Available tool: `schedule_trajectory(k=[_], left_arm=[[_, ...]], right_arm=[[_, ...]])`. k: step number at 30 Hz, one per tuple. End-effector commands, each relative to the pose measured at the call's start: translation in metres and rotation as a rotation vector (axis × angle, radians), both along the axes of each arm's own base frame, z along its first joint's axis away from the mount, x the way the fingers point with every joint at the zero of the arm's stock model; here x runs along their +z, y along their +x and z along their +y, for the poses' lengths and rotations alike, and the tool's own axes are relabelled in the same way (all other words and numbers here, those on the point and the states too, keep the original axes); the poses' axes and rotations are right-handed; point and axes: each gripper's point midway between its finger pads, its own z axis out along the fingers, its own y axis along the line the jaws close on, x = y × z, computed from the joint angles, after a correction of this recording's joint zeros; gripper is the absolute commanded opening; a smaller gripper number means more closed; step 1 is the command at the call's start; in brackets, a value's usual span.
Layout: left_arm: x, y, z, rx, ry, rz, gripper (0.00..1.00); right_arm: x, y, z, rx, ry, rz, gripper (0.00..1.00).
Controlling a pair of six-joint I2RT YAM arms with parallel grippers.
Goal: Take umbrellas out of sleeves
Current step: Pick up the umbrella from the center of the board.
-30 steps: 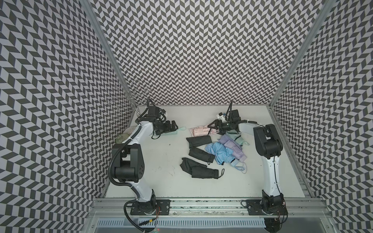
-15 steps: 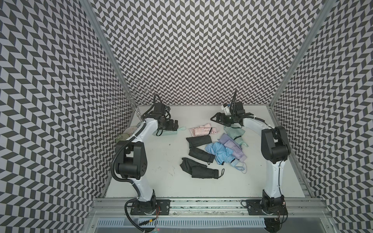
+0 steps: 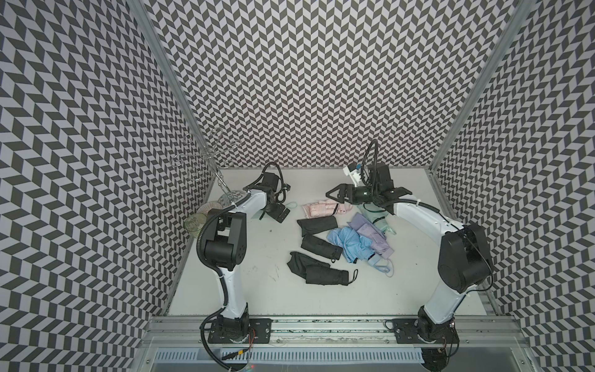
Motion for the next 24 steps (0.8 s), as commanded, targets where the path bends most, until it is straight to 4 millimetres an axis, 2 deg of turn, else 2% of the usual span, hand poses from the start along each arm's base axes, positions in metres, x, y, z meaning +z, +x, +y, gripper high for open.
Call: schedule_trajectory(k=[1,4,7,10,17,22,24], left_arm=[[0.019,0.03,0.013,-0.019,0.046,-0.085,0.99],[0.017,0.037,0.016,-0.039,0.049,-0.082,0.99],[0.005,0.033,0.02,-0.051,0.05,-0.049,0.99],[-0.008,0.024,0.025,-0.076,0.049,-0.007,0.99],[-0.034,0.023,0.031,-0.059,0.003,0.057,0.99],[-0.047,0.021,0.028,-0.049,-0.051,0.096,0.86],[-0.047,0.021,0.025,-0.048,-0.075,0.1,0.76]], right_arm=[[0.008,-0.023,0.01,0.063,0.016,-0.029,0.96],[-0.007,-0.03,0.011,0.072,-0.003,-0.001,0.96],[-0.017,-0.03,0.009,0.066,-0.019,0.015,0.96],[-0.019,-0.027,0.01,0.062,-0.024,0.016,0.96],[-0.012,-0.021,0.013,0.053,-0.011,0.011,0.96],[-0.009,-0.021,0.01,0.036,-0.01,-0.008,0.96],[-0.01,-0.021,0.01,0.029,-0.012,-0.006,0.96]])
